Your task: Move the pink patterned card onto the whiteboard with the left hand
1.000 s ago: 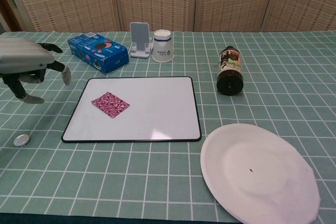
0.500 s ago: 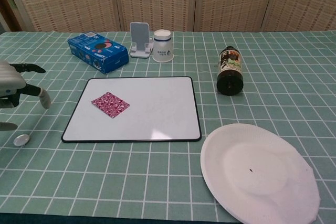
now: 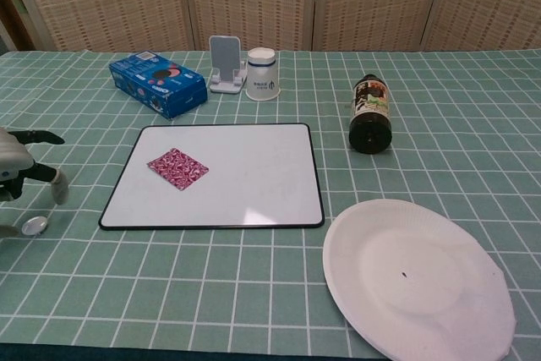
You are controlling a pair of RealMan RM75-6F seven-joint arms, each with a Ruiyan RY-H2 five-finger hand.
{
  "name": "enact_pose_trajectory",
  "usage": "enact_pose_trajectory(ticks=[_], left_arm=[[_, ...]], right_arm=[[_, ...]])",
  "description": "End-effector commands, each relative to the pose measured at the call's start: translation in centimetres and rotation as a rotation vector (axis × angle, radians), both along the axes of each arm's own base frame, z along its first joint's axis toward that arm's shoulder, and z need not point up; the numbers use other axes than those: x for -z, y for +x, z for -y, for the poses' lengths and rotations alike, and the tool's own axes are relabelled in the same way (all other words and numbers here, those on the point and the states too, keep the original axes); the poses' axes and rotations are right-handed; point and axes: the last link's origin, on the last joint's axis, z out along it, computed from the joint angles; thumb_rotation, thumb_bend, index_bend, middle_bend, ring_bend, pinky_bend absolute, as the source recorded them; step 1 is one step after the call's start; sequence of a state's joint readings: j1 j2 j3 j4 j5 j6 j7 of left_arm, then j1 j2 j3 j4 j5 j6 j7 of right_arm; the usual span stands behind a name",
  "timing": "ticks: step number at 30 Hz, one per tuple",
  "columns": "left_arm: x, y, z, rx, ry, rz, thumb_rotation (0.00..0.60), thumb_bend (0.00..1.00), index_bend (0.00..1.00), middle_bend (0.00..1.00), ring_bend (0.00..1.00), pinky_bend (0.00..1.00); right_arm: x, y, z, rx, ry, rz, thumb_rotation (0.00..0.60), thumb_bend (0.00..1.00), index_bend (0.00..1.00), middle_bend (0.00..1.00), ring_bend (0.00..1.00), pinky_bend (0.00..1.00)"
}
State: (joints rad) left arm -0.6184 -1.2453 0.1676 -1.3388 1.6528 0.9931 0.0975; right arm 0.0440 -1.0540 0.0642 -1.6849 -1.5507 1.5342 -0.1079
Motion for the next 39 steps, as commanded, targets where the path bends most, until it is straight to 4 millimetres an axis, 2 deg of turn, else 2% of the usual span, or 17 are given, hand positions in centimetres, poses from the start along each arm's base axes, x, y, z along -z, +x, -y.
enact_pose_trajectory(ticks=[1, 20, 39], left_arm=[[0.14, -0.12, 0.08, -0.009, -0.004, 0.003, 0.600, 0.25, 0.36, 0.97, 0.94, 0.00], [0.72, -0.70, -0.48, -0.040, -0.002, 0.012, 0.600, 0.29, 0.45, 0.97, 0.94, 0.00], [1.00, -1.08, -0.52, -0.056, -0.009, -0.007, 0.600, 0.29, 0.41, 0.97, 0.94, 0.00]], right_arm=[[0.00, 0.00, 0.02, 0.000, 0.000, 0.000, 0.600, 0.37, 0.23, 0.34, 0.34, 0.22], [0.10, -0.02, 0.08, 0.005, 0.004, -0.004, 0.600, 0.37, 0.23, 0.34, 0.34, 0.22], [-0.01, -0.06, -0.13, 0.008, -0.001, -0.005, 0.600, 0.37, 0.23, 0.34, 0.34, 0.22]])
